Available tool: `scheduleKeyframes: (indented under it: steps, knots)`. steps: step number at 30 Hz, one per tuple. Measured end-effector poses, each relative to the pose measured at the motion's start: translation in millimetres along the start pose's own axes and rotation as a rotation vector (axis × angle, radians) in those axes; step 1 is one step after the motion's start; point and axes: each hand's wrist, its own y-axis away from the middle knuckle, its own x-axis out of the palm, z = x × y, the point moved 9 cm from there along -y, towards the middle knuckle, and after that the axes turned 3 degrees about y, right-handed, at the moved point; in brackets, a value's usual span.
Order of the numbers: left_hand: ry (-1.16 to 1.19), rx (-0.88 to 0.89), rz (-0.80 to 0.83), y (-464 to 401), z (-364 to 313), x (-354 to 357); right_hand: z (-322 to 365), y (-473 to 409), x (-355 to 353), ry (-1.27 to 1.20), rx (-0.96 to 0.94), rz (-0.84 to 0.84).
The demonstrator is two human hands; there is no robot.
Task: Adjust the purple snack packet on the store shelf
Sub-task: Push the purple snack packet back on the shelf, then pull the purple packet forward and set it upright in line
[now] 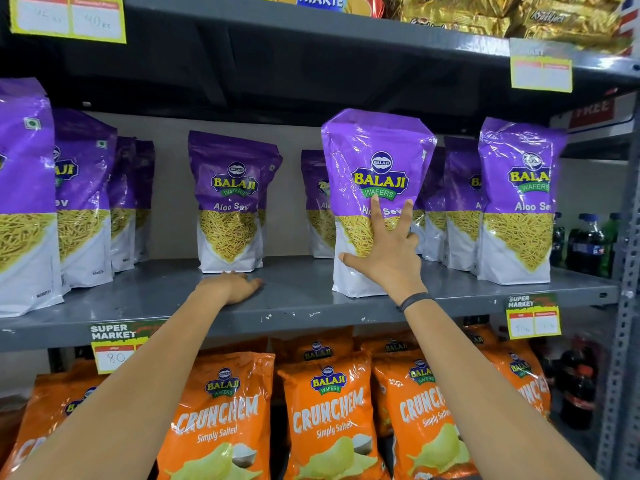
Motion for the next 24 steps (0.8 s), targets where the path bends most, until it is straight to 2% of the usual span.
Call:
scheduleKeyframes:
  steps: [16, 24]
  knots:
    - [0.004, -0.039, -0.054, 6.7, 0.3, -4.6, -4.2, 6.8, 2.5, -0.061, 0.001, -0.039]
    - [-0.211, 0.013, -0.231, 19.6, 9.7, -32.3, 38.5, 26.8, -20.1, 0.0, -0.088, -0.349]
